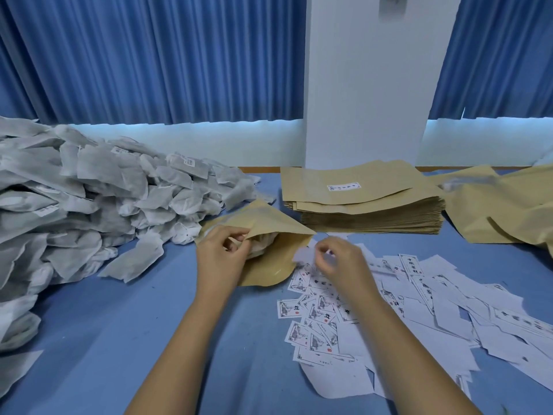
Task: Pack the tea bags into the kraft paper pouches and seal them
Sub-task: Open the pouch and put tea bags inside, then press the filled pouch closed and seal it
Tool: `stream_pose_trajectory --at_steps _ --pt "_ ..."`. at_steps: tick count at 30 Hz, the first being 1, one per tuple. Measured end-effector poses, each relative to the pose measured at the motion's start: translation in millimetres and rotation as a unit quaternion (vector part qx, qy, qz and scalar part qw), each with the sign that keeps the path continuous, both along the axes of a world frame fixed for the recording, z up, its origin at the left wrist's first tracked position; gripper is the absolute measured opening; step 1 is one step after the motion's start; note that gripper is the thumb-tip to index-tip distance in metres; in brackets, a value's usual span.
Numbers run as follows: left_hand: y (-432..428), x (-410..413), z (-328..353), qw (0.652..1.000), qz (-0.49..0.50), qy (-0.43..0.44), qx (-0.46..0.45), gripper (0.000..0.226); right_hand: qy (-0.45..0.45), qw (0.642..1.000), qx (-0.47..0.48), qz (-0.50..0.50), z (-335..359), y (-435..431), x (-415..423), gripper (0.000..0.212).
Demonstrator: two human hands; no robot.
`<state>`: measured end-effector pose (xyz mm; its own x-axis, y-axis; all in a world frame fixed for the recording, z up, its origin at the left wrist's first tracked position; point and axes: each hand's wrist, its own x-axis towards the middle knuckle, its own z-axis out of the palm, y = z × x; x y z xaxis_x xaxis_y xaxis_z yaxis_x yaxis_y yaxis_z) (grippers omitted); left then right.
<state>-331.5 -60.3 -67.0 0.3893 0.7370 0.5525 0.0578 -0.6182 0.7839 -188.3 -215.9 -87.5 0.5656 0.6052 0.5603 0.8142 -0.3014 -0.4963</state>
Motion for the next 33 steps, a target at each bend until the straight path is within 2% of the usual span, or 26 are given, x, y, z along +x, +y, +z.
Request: stream_pose_trajectory --at_steps 2,4,7,10,13,15,17,19,22,23,24,27,31,32,33 --pt "-0.3 -0.9 1.1 1.000 0.015 -0.008 -0.016 0.022 -0.081 0.984 0.156 -0.019 13.3 -8.9 -3.6 0.008" --pt "-3.5 -0.2 3.3 1.000 0.017 -0.007 -0.020 0.020 -0.126 0.961 0.243 0.036 23.0 -13.8 -12.8 0.007" --pt "-14.3 1.8 8.5 1.000 0.002 -0.011 -0.018 0.020 -0.172 0.959 0.198 0.107 20.0 -4.9 -30.1 0.008" --pt "-29.7 3.1 11.8 0.998 -0.026 -0.020 -0.049 0.017 -0.204 0.976 0.072 0.025 6.4 18.1 -39.2 0.015" --pt "-42.7 4.3 11.0 0.996 -0.067 -0.007 -0.065 0.016 -0.131 0.987 -0.050 -0.077 3.8 34.9 -39.9 0.009" --pt "-43.2 4.0 12.5 0.995 -0.070 -0.004 -0.074 0.015 -0.097 0.988 -0.115 -0.039 -4.8 38.0 -35.1 0.024" --pt "-40.0 2.3 14.8 0.995 -0.057 -0.007 -0.080 0.015 -0.124 0.981 -0.150 0.027 -4.6 34.4 -34.8 0.033" --pt "-38.6 0.6 16.3 0.996 -0.049 -0.019 -0.078 0.016 -0.139 0.982 -0.121 0.051 7.3 25.1 -38.7 0.034" --pt "-39.5 -1.6 17.4 0.997 -0.041 -0.043 -0.054 0.027 -0.120 0.991 0.060 -0.002 18.6 10.1 -42.5 0.024" --pt "-39.4 -2.1 17.4 0.997 -0.036 -0.046 -0.041 0.031 -0.108 0.990 0.083 -0.046 20.9 5.8 -43.2 0.022" --pt "-39.4 -2.3 17.1 0.998 -0.034 -0.045 -0.021 0.034 -0.071 0.991 0.068 -0.092 22.4 2.6 -42.9 0.021" --pt "-41.8 -0.9 14.0 0.998 -0.039 -0.025 0.051 0.036 0.083 0.977 -0.046 -0.190 20.8 1.0 -40.6 0.020" --pt "-46.7 1.4 9.8 0.994 -0.040 -0.017 0.100 0.035 0.196 0.960 -0.078 -0.184 17.8 0.3 -40.4 0.031" --pt "-45.9 0.7 10.2 0.994 -0.035 -0.028 0.098 0.035 0.263 0.951 -0.062 -0.152 17.0 1.1 -39.4 0.032" --pt "-44.5 -0.1 11.1 0.995 -0.028 -0.040 0.091 0.035 0.376 0.922 -0.012 -0.091 17.0 2.5 -39.3 0.028"
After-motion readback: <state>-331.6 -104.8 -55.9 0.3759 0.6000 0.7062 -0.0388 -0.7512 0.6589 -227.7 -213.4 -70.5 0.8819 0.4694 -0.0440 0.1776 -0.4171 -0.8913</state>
